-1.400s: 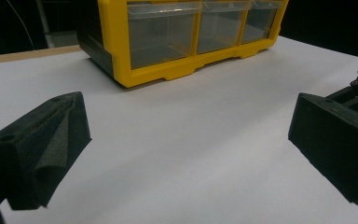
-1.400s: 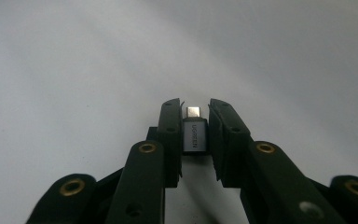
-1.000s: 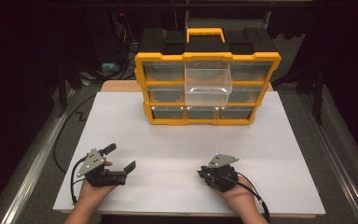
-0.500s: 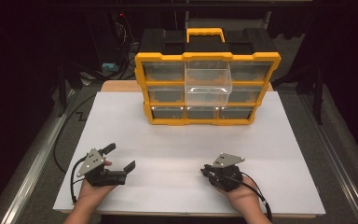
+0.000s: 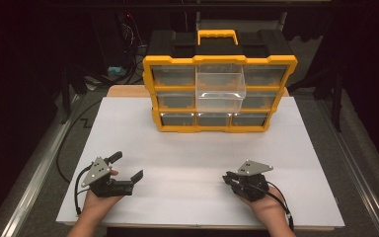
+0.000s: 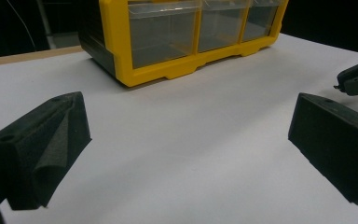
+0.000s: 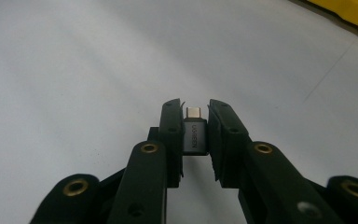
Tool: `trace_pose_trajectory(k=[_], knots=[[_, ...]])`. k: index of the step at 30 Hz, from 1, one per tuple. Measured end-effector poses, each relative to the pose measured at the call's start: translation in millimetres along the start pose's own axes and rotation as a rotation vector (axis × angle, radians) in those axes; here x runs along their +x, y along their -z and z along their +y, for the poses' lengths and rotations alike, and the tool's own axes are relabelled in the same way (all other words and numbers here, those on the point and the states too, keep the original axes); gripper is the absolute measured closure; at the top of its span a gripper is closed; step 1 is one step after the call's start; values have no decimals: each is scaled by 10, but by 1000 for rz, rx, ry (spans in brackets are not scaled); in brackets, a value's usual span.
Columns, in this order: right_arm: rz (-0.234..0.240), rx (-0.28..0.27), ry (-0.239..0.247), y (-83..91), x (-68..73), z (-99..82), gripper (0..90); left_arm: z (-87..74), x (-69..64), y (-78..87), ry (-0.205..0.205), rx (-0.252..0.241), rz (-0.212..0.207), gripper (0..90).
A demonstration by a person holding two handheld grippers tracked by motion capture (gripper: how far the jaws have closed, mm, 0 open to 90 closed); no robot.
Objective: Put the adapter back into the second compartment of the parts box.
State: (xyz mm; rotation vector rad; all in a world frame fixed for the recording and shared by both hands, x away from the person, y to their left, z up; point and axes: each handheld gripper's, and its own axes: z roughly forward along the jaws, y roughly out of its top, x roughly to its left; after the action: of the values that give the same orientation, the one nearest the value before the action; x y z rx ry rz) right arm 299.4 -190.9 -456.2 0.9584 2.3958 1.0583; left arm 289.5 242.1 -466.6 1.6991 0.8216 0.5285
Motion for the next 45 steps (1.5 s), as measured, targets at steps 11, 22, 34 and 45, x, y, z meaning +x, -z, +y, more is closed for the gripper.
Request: trace_pose_trajectory(k=[11,22,34,45], knots=[[-19,-9,-36,88,-164,-57,775,-3,23,-1,2,3,0,3],[-47,-15,-67,196,-277,-128,775,0,23,12,0,-3,-1,3],[-33,-21,-50,195,-267,-107,774,-5,24,12,6,-3,3,3],[8,45,-29,200,-326,148,775,-6,53,25,20,-16,12,3]])
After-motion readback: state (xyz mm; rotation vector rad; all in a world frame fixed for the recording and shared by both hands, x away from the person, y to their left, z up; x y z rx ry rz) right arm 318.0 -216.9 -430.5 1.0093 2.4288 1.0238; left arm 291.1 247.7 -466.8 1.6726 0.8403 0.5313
